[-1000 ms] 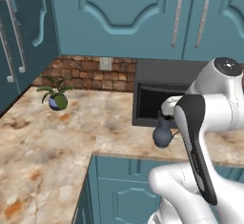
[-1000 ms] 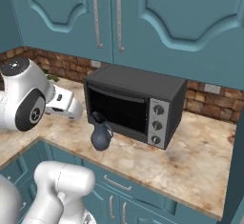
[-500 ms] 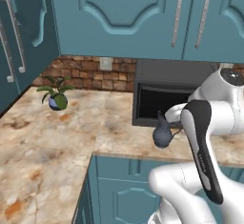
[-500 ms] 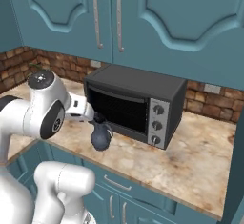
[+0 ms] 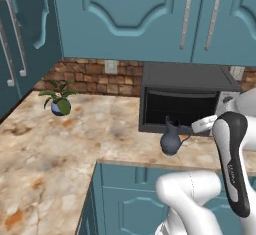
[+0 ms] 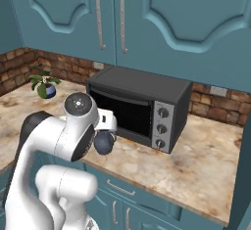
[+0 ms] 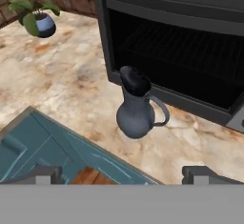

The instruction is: Move the tangerine and bar from the top shelf to the second highest shelf to make space. Then, place the pitcher from the counter on the cleared top shelf.

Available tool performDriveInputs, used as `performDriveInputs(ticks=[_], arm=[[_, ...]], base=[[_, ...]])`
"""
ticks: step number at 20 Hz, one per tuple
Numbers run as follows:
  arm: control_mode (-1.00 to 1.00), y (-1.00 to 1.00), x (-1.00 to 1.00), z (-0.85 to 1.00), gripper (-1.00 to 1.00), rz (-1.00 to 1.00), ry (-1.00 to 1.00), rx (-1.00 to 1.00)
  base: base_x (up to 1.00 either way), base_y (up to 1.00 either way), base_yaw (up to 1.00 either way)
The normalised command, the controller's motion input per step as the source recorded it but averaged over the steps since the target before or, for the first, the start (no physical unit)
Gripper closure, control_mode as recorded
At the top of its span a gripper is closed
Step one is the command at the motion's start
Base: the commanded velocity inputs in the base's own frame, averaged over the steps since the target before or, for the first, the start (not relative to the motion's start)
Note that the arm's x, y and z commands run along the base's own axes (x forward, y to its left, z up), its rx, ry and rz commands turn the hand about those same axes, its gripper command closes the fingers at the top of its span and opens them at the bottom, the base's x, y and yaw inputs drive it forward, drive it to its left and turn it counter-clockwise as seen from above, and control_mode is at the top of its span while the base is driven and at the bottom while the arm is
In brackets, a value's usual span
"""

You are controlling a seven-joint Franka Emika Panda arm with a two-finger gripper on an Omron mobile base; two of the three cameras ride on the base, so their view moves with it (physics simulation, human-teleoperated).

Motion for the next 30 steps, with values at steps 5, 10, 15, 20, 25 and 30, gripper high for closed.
performDriveInputs(ticks=[5,10,15,20,25,30], arm=[[-1.00,-0.28,0.11,-0.06,-1.00,0.11,-0.01,0.09],[-1.00,-0.07,0.23,-0.07,-1.00,0.19,0.00,0.06],[-1.00,0.00,0.24,-0.29,-1.00,0.13,-0.07,0.01],[-1.00,0.00,0.09,-0.35,-1.00,0.02,-0.09,0.00],[-1.00,-0.02,0.18,-0.33,-1.00,0.00,-0.07,0.00],[-1.00,-0.24,0.28,-0.30,-1.00,0.05,-0.01,0.00]], base=[[0.00,0.00,0.00],[0.00,0.00,0.00],[0.00,0.00,0.00],[0.00,0.00,0.00],[0.00,0.00,0.00],[0.00,0.00,0.00]])
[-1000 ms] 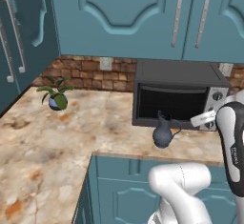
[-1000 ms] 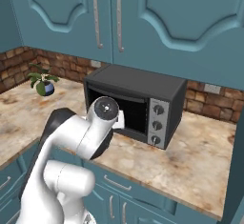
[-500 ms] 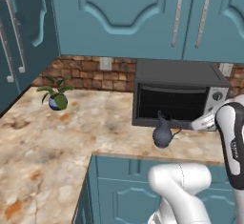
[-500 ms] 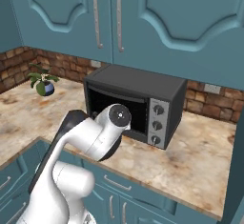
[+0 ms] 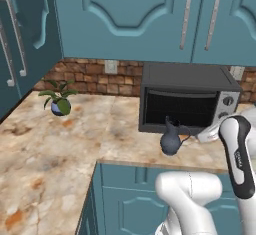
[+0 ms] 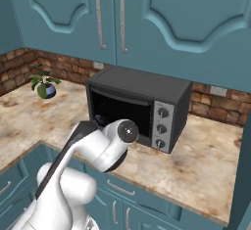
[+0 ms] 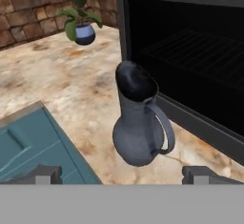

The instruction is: Move the tangerine and bar from the top shelf to the second highest shelf to make space. Then, place the pitcher from the counter on the cleared top shelf.

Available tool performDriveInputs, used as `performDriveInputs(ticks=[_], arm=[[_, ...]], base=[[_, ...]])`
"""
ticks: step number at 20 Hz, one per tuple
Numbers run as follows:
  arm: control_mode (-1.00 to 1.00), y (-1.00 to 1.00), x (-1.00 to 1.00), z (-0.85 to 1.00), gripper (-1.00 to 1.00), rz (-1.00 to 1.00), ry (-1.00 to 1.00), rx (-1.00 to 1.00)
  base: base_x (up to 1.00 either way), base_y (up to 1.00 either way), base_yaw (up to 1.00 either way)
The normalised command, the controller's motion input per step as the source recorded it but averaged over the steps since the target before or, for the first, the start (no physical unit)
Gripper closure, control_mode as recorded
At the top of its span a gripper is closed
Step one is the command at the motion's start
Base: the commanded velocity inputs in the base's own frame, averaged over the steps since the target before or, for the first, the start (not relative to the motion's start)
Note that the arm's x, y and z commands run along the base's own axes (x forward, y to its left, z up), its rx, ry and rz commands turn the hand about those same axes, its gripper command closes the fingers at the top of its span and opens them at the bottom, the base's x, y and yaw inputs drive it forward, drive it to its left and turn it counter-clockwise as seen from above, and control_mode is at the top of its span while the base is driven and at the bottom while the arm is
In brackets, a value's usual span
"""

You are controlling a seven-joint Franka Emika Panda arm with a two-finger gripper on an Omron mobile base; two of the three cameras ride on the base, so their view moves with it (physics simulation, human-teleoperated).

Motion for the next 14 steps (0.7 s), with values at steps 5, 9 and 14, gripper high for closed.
performDriveInputs(ticks=[5,9,14], arm=[[-1.00,-0.24,0.29,-0.29,-1.00,0.06,0.00,0.02],[-1.00,-0.11,0.29,-0.23,-1.00,0.09,0.00,0.02],[-1.00,-0.01,0.23,-0.06,-1.00,0.08,-0.02,0.07]], base=[[0.00,0.00,0.00],[0.00,0.00,0.00],[0.00,0.00,0.00]])
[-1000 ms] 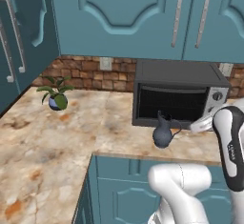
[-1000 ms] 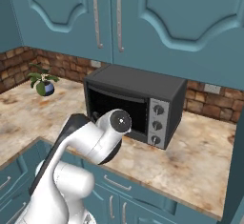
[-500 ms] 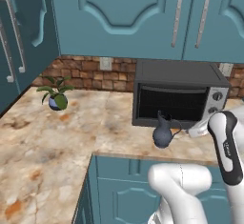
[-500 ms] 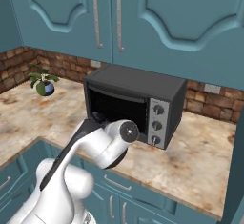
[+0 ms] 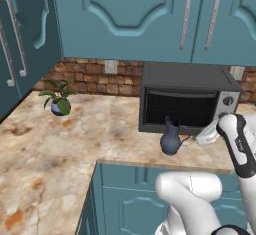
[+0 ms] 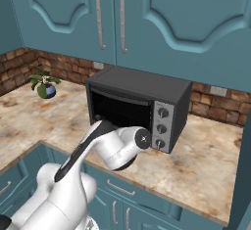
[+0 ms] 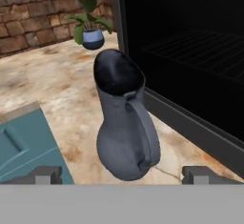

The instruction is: Move the tangerine and bar from the top shelf to the second highest shelf to make space. Then, place the pitcher from the counter on the cleared top shelf.

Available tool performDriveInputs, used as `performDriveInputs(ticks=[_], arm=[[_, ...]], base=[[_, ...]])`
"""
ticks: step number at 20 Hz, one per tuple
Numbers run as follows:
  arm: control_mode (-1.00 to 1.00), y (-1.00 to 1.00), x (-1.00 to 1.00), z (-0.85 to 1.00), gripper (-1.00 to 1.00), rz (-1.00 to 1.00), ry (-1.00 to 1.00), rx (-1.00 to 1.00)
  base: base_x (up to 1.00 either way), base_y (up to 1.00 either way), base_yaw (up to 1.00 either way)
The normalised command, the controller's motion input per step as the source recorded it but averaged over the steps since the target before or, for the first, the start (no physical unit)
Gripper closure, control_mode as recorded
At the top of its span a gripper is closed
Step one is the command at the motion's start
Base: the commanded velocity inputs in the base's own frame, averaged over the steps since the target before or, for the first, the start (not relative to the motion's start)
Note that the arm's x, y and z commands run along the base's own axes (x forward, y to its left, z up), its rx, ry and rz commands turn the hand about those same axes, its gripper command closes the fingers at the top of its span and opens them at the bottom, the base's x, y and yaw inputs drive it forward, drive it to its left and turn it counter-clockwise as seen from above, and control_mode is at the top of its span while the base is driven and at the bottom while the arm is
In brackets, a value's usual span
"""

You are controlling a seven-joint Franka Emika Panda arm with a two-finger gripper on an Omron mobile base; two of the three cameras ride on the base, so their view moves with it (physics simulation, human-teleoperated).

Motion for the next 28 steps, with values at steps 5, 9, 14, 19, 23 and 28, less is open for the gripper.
performDriveInputs(ticks=[5,9,14,19,23,28], arm=[[-1.00,0.00,0.17,-0.01,-1.00,0.11,-0.06,0.05],[-1.00,0.00,0.18,-0.03,-1.00,0.13,-0.06,0.02],[-1.00,0.00,0.25,-0.11,-1.00,0.09,-0.05,0.00],[-1.00,0.03,0.21,-0.12,-1.00,0.02,-0.01,0.00],[-1.00,0.01,0.26,-0.09,-1.00,0.01,0.00,0.00],[-1.00,0.01,0.26,-0.16,-1.00,0.02,0.00,0.00]], base=[[0.00,0.00,0.00],[0.00,0.00,0.00],[0.00,0.00,0.00],[0.00,0.00,0.00],[0.00,0.00,0.00],[0.00,0.00,0.00]])
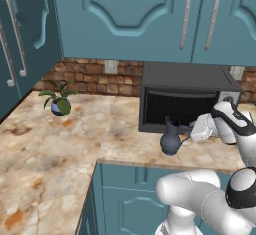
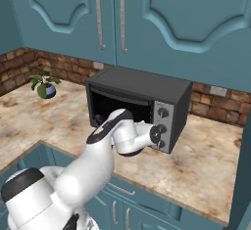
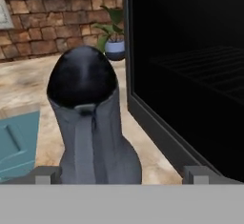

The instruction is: Move the tangerine and bar from the top shelf to the second highest shelf to make space. Then, place the pitcher from the counter on the cleared top shelf.

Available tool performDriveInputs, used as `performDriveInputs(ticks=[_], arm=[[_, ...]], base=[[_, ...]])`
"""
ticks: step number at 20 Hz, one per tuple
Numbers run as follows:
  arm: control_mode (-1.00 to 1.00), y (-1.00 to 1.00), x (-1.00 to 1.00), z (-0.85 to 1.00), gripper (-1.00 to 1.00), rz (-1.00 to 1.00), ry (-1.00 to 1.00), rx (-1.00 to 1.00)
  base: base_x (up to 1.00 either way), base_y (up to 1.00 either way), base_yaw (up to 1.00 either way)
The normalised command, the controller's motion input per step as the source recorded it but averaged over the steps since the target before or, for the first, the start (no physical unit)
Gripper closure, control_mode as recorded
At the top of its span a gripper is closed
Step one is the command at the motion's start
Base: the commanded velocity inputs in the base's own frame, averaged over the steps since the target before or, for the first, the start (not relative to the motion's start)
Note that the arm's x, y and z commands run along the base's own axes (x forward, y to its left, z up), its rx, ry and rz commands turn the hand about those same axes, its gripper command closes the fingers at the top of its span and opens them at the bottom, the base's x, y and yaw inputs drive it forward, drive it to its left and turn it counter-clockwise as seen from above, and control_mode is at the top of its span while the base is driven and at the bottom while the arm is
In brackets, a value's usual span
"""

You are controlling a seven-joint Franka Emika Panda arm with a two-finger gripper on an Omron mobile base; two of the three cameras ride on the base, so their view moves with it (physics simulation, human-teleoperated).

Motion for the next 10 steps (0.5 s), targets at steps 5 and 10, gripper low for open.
performDriveInputs(ticks=[5,10], arm=[[-1.00,0.13,0.11,-0.27,-1.00,0.05,0.00,0.00],[-1.00,0.08,0.09,-0.19,-1.00,0.06,0.00,0.00]], base=[[0.00,0.00,0.00],[0.00,0.00,0.00]])
